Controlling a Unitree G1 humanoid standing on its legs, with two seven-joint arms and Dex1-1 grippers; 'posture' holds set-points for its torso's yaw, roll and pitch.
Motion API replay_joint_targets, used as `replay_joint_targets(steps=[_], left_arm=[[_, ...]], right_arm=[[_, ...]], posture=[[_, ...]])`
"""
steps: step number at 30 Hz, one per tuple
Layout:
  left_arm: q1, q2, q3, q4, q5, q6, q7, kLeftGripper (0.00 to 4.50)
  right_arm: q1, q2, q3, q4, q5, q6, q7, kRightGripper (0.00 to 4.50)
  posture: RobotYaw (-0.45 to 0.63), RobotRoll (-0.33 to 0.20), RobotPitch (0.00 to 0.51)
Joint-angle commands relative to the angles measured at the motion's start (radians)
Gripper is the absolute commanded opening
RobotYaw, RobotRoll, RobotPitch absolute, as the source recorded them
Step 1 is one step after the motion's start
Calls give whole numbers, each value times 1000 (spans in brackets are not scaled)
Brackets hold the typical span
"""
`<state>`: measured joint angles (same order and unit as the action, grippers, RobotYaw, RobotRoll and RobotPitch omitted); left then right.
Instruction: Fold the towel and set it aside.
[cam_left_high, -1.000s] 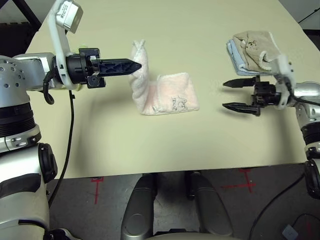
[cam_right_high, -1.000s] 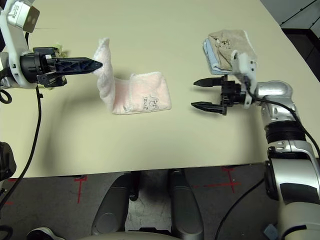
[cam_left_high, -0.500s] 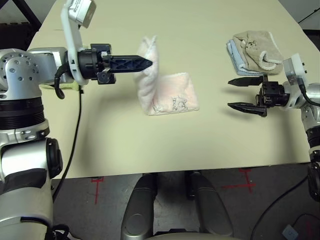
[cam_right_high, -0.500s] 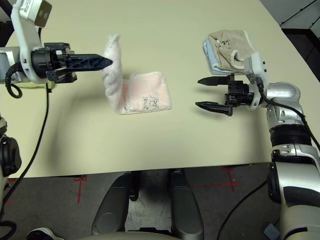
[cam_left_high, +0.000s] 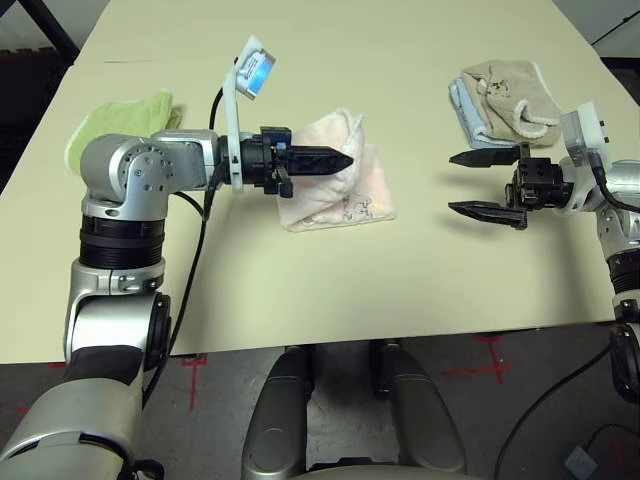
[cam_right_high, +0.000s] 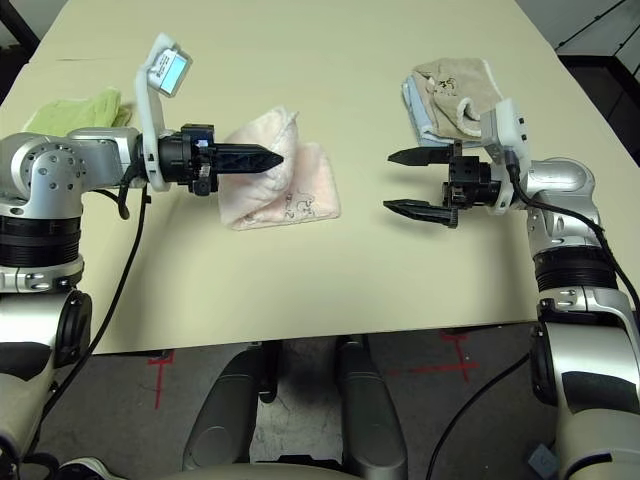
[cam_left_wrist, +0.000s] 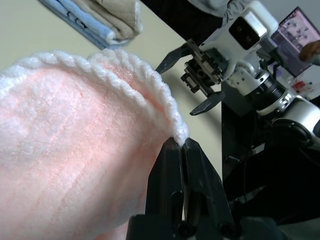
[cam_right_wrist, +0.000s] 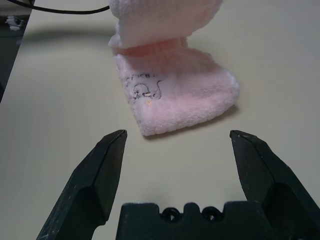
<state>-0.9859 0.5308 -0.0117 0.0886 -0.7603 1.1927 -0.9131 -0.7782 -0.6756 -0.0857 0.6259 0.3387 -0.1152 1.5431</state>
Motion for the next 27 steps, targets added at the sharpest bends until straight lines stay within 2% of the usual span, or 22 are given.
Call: replay_joint_targets(steps=[1, 9, 22, 25, 27], left_arm=[[2, -20, -29, -32, 2, 8, 4, 18], [25, -85, -79, -57, 48, -20, 53, 18], [1, -165, -112, 40, 162, -131, 98, 18], [-7, -169, -121, 54, 185, -139, 102, 703], [-10, -157, -117, 64, 195, -158, 89, 1356]], right_arm=[[5, -6, 11, -10, -9, -3, -1, 4500], [4, 1, 16, -19, -10, -4, -9, 4500], [12, -4, 14, -17, -11, -10, -10, 4500], [10, -5, 14, -16, -12, -12, -10, 4500], [9, -5, 13, -17, -11, -10, -10, 4500]], posture=[[76, 0, 271], [77, 0, 272], [64, 0, 275], [64, 0, 275], [64, 0, 275]])
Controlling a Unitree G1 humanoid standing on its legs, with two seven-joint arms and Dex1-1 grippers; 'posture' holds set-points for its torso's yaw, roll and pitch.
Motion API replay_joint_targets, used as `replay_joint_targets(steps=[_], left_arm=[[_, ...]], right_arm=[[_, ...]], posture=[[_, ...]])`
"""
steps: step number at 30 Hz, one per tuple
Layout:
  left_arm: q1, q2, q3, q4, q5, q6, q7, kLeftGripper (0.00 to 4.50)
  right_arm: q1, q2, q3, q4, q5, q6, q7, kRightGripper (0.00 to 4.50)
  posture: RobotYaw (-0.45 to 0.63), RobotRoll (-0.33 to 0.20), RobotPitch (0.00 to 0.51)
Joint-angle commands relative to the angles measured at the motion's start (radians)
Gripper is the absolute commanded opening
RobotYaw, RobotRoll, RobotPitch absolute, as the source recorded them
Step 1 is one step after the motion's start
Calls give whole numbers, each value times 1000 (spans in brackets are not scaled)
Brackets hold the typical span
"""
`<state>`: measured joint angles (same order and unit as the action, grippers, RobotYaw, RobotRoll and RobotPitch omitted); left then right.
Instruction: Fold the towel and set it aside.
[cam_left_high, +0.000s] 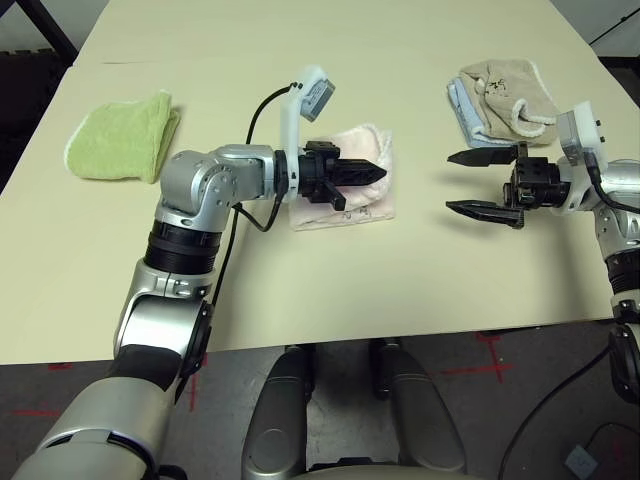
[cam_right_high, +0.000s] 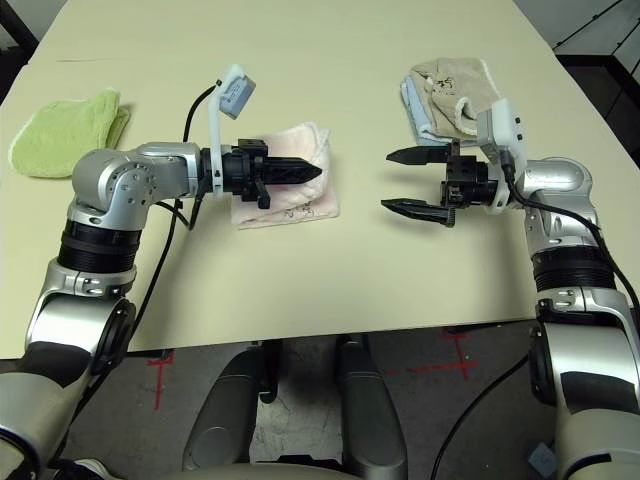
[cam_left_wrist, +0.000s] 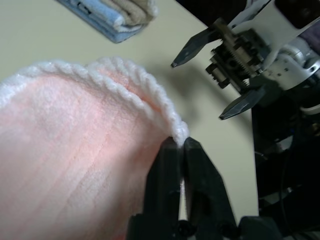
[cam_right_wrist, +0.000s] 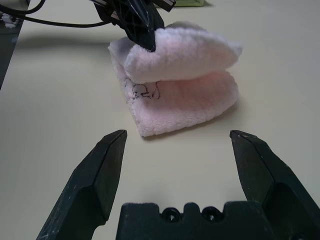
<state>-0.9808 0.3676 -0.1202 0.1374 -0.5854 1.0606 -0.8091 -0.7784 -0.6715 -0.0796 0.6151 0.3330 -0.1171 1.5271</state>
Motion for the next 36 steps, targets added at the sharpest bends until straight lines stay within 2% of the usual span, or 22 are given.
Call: replay_joint_targets(steps=[1, 6, 8, 12, 13, 15, 18, 21, 27, 28, 31, 36], left_arm=[[-15, 17, -1, 17, 18, -33, -28, 1719], [-12, 99, 56, 15, -22, -96, -153, 3601], [-18, 191, 84, 33, -20, -176, -277, 4354], [36, 307, 70, 111, 49, -457, -521, 4432], [46, 313, 72, 146, 58, -500, -550, 4432], [58, 310, 68, 212, 88, -598, -598, 4500], [61, 287, 68, 295, 127, -711, -635, 4500], [39, 261, 63, 392, 174, -833, -673, 4500], [-25, 201, 75, 541, 234, -1027, -698, 4500], [-32, 192, 79, 562, 242, -1060, -696, 4500], [-49, 175, 87, 610, 257, -1106, -689, 3912], [-52, 170, 85, 644, 273, -1138, -704, 2004]], right_arm=[[8, -10, 7, -7, -5, -8, 6, 4500], [0, -17, 1, 1, -4, -8, 6, 4500], [-14, -18, 0, 13, -5, -8, 5, 4500], [-32, 7, 4, 11, 4, -1, 0, 4500], [-32, 18, 7, 3, 8, 4, -2, 4500], [-30, 31, 14, -5, 9, 9, -3, 4216], [-28, 42, 23, -11, 3, 17, 2, 3442], [-27, 47, 34, -21, 4, 24, 8, 2208], [-36, 54, 35, -42, 9, 44, -3, 24], [-36, 54, 34, -46, 10, 47, -4, 24], [-35, 54, 32, -62, 14, 59, -8, 0], [-37, 57, 34, -76, 15, 72, -12, 0]], posture=[[64, 0, 275], [49, 0, 275], [58, 0, 281], [73, 0, 281], [75, 0, 282], [77, 0, 281], [77, 0, 281], [70, 0, 280], [59, 0, 274], [56, 0, 272], [51, 0, 271], [49, 0, 269]])
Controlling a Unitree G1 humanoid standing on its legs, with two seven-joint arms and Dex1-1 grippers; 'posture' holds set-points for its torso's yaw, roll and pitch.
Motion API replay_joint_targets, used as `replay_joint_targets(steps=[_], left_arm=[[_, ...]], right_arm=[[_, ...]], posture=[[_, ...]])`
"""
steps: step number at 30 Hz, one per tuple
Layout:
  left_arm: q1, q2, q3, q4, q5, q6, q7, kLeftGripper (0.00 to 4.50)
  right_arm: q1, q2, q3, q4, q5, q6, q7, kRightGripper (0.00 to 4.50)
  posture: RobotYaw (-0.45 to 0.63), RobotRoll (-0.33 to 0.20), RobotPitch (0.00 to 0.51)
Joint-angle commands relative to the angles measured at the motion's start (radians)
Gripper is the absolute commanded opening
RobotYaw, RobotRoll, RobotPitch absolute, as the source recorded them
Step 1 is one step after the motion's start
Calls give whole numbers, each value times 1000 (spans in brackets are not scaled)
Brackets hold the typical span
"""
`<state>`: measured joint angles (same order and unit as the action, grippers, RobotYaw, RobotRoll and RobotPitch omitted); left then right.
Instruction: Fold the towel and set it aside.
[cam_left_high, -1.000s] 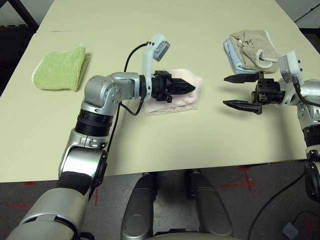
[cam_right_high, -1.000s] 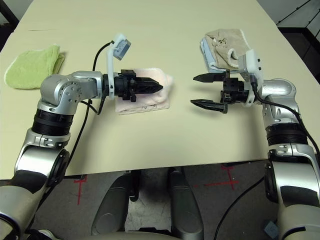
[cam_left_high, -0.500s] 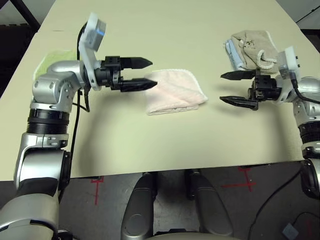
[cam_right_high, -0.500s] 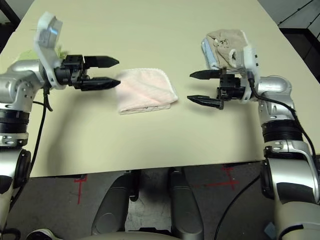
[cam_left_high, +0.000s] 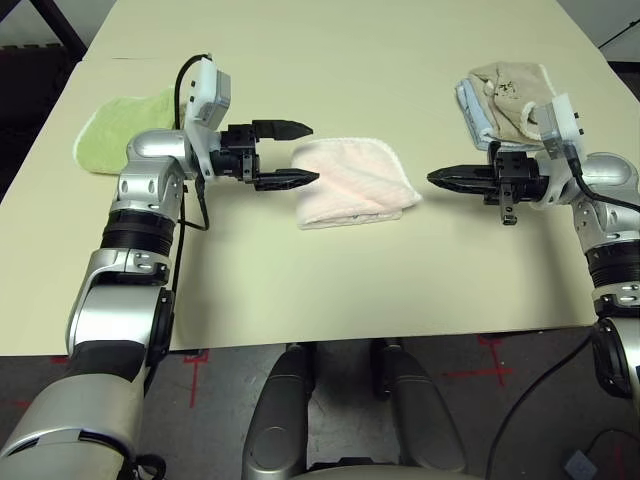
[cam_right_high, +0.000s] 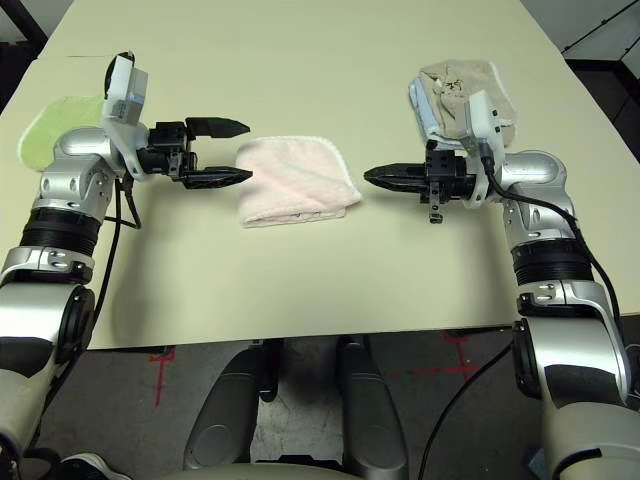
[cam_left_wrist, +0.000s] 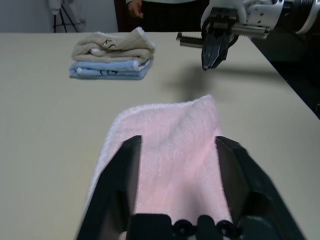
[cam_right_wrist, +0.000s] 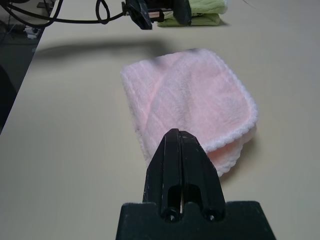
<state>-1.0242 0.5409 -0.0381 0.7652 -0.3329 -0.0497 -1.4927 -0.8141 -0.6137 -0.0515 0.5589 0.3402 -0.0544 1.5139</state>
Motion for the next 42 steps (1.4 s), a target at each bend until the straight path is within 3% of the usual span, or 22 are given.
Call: replay_joint_targets(steps=[1, 5, 6, 9, 15, 22, 29, 35, 42], left_arm=[[-8, -3, 2, 19, 24, -30, -22, 1625], [-1, -10, 2, -26, 1, 78, -21, 110], [5, -12, 1, -49, -9, 115, -22, 49], [42, -40, -3, -139, -30, 216, 5, 49], [111, -96, -42, -200, 18, 249, 86, 49], [167, -80, -69, -119, 108, 192, 160, 49], [168, -15, -80, 29, 189, 75, 166, 49], [115, 16, -59, 96, 180, 19, 136, 49], [-53, -16, 62, 86, 49, 148, 104, 49]], right_arm=[[-3, 0, 6, -20, 9, 10, 1, 0], [-39, 43, 12, 4, 8, 20, -24, 0], [-49, 57, 12, 11, 8, 23, -33, 0], [-80, 120, 27, 62, -16, -4, -65, 0], [-123, 238, 63, 202, -61, -63, -106, 0], [-128, 298, 72, 397, -124, -143, -173, 0], [-114, 306, 78, 487, -170, -199, -190, 0], [-122, 289, 65, 457, -156, -208, -162, 0], [-220, 275, -40, 338, -27, -62, -189, 0]], posture=[[50, 0, 268], [62, 0, 263], [65, 0, 261], [77, 0, 258], [93, 0, 257], [99, 0, 262], [102, 0, 266], [100, 0, 265], [92, 0, 266]])
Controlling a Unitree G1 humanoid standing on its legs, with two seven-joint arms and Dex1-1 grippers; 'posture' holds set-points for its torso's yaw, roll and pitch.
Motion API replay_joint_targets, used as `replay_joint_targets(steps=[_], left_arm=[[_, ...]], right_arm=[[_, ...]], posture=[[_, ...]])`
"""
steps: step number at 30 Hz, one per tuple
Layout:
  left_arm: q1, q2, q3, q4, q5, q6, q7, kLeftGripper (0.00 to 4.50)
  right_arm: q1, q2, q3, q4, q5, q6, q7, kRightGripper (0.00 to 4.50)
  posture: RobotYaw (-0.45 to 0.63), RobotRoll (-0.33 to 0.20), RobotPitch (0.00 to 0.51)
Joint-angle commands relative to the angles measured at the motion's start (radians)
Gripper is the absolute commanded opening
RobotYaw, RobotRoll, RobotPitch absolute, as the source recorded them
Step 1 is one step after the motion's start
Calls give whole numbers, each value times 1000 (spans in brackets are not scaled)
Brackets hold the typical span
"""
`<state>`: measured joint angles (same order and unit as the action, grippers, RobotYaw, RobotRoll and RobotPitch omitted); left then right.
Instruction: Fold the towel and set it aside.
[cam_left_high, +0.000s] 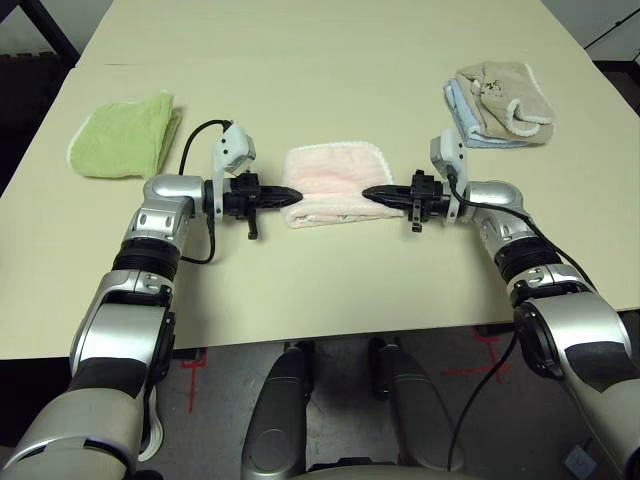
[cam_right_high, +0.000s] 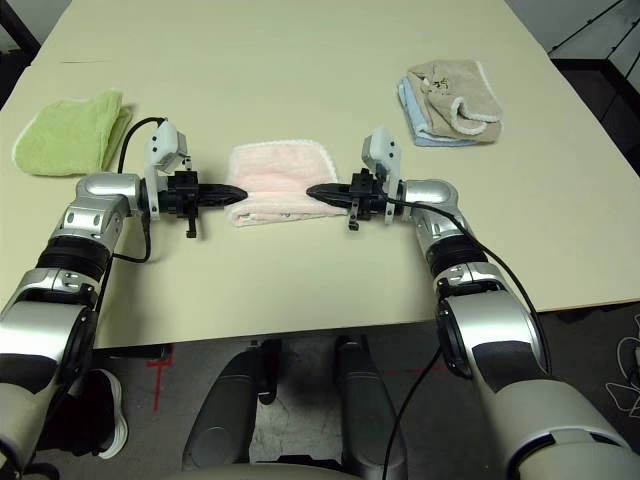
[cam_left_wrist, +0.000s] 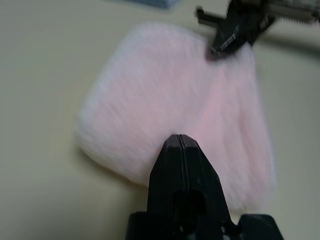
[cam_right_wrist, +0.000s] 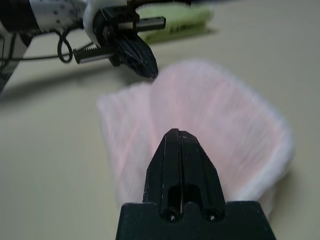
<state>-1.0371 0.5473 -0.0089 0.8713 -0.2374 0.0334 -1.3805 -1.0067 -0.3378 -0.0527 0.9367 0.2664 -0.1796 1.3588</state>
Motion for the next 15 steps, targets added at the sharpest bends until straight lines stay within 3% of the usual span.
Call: replay_joint_targets(steps=[1, 5, 9, 15], left_arm=[[-57, -36, 42, -23, -53, 74, 7, 49], [-75, -75, 46, -15, -37, 78, 56, 49], [-19, -127, 16, -19, 11, 67, 147, 49], [48, -148, 13, -37, 34, 56, 232, 49]], right_arm=[[-43, 8, -51, -38, 50, 84, -76, 0], [-64, 37, -44, -17, 5, 87, -206, 0], [-81, 76, -29, 72, -54, 47, -343, 0], [-94, 96, -28, 155, -94, -5, -401, 0]], posture=[[92, 0, 266], [97, 0, 268], [98, 0, 268], [99, 0, 274]])
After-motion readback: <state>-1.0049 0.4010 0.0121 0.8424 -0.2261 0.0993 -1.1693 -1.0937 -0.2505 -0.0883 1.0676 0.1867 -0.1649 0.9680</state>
